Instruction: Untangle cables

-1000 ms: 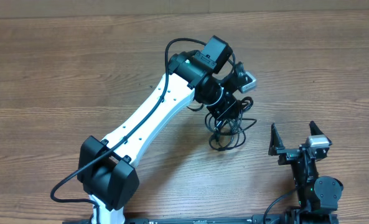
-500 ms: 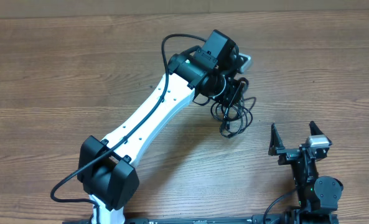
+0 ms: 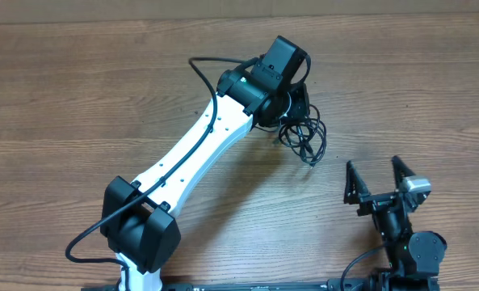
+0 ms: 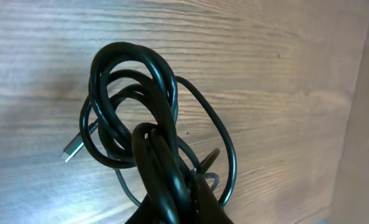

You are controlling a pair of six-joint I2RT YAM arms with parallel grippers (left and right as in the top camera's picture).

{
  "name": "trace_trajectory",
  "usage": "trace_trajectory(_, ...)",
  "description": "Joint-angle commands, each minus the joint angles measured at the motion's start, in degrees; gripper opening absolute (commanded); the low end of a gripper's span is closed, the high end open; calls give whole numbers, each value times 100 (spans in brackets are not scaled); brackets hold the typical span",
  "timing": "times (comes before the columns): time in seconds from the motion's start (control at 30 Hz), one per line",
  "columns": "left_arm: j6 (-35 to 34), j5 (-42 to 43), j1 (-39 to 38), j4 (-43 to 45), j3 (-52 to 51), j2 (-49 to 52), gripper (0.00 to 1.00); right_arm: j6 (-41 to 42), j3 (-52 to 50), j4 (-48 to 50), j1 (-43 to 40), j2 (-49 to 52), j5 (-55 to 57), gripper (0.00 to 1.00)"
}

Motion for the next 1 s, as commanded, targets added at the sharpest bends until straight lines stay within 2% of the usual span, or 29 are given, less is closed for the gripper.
trace_trajectory(0.0, -1274, -140, -26, 26, 170, 13, 4, 1213, 358, -212, 22, -9, -752, 100)
trace_trajectory(0.1, -1613, -98, -35, 24, 170, 13, 4, 1856, 514, -459, 22, 17, -1261, 100)
trace_trajectory(0.3, -1650, 107, -48, 26, 170, 13, 4, 3112, 579, -529, 22, 293, -1921, 100)
trace_trajectory(0.53, -1617, 833, -50, 59, 170, 13, 4, 3158, 579, -1012, 22, 1058, -1705, 100)
trace_trajectory(0.8, -1436, 1412, -85, -4, 170, 13, 4, 3156, 579, -372, 22, 1952, -1563, 100)
trace_trajectory(0.97, -1399, 1001, -85, -109, 170, 13, 4, 3246, 581, -2, 22, 2173, -1768, 100)
